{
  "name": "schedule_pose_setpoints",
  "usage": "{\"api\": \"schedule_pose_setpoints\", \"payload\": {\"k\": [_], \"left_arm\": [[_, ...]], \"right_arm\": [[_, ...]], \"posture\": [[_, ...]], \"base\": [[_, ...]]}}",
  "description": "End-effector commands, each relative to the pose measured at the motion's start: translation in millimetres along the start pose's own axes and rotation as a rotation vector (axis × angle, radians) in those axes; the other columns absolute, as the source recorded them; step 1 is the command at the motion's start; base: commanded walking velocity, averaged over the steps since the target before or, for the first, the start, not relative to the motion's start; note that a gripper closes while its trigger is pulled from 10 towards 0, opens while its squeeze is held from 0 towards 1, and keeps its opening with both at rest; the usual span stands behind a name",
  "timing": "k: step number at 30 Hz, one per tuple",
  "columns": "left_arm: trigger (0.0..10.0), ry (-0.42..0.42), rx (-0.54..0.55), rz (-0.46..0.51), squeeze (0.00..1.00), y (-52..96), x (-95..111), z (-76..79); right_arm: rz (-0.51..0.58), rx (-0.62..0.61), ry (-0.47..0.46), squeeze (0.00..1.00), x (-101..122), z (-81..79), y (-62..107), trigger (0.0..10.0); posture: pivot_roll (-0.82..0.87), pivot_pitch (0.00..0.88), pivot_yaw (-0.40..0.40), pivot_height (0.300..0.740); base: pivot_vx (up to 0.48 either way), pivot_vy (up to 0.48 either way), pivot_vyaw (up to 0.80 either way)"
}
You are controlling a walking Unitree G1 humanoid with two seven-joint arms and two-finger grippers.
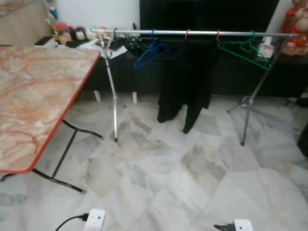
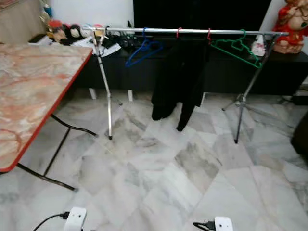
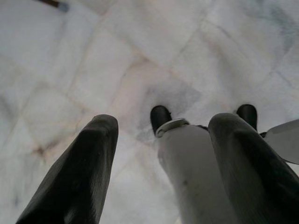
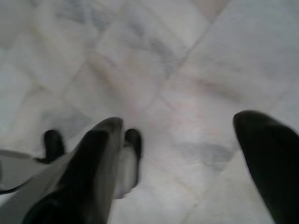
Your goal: Hang hanger
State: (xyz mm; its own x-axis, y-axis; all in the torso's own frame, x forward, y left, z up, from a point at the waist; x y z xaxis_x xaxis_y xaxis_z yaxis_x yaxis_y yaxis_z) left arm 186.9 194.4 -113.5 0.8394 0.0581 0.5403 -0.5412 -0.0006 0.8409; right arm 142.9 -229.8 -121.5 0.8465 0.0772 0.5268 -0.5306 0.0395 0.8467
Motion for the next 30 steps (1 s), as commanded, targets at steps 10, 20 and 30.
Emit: {"api": "schedule_pose_setpoints", "payload": {"k": [10,20,30], "left_arm": [[10.0,0.040,0.029,-0.037,0.00,2.7,-11,-10.9],[10.0,0.028,0.044,-0.074,0.00,5.9,-23,-18.9],[10.0,0.018,0.051,-0.093,0.00,8.3,-31,-23.1]], "right_arm": [[0.010,-0.015,0.011,0.00,5,2.3,-0.8,10.0],[-0.002,-0.013,0.001,0.00,2,1.6,-0.6,10.0],[0.013,-0.015,-0.003,0.00,2,1.2,-0.1,10.0]], "posture": [[-0.05,0.000,-0.016,0.727],[-0.05,0.000,-0.013,0.727],[-0.05,0.000,-0.012,0.727]], "base": [[0.147,0.000,0.00],[0.335,0.000,-0.20],[0.340,0.000,-0.19]]}}
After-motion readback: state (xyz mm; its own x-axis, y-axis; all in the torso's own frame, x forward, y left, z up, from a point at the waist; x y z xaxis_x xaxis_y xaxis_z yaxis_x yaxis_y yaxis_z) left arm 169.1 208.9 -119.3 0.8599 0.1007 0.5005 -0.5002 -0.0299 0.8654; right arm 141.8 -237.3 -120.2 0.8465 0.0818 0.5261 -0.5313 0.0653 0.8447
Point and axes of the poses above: a point about 5 cm out from each wrist's last joint towards the gripper, its own y axis pointing back from the gripper into the wrist, its own x axis along the axis of the wrist's last joint, z = x × y, the point moved 3 cm from there along -y, pointing out of the wrist towards the gripper, and after that the axes turned 10 degrees about y, right-handed, at the moved point
